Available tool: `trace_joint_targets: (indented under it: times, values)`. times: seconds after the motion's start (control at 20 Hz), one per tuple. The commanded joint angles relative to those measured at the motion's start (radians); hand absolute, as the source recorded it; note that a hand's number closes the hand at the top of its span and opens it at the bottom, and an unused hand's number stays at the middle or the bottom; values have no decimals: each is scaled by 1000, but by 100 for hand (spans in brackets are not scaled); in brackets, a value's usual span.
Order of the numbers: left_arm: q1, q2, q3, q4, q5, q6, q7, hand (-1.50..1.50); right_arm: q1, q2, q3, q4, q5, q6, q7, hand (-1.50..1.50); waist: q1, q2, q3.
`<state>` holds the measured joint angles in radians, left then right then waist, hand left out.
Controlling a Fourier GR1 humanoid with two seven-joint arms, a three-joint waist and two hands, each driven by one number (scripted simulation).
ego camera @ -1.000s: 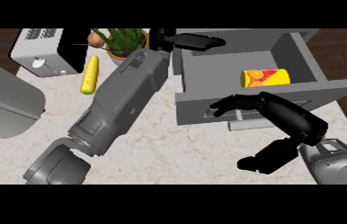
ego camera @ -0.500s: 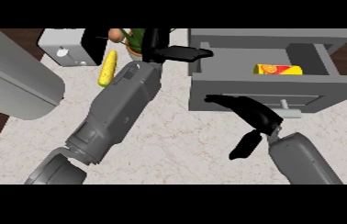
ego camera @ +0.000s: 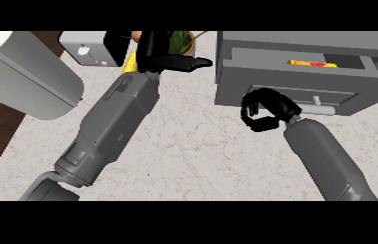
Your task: Pick up the cup, place it into the drawer and close the drawer
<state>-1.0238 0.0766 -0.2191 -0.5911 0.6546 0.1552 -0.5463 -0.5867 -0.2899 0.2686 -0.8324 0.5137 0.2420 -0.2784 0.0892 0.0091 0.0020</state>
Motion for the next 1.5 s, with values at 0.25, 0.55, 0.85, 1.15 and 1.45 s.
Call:
trace_joint_targets:
  times: [0.25, 0.55, 0.85, 1.15, 1.45]
  values:
    - [120, 81, -13, -96, 4, -75, 38, -150, -255, -50, -191, 295, -56, -101, -118, 150, 67, 19, 3]
    - [146, 101, -12, -131, 15, -110, 53, -150, -361, -115, -269, 336, -111, -71, -61, 150, 96, 26, 2]
    - [173, 126, -29, -147, 4, -148, 56, -150, -356, -168, -286, 316, -140, -11, -67, 150, 116, 37, 2]
    - [181, 116, -25, -167, 21, -170, 63, -150, -342, -183, -303, 282, -176, 29, -67, 150, 126, 43, 2]
    - [212, 131, -28, -173, 23, -193, 68, -150, -330, -209, -320, 253, -208, 75, -60, 150, 137, 43, 1]
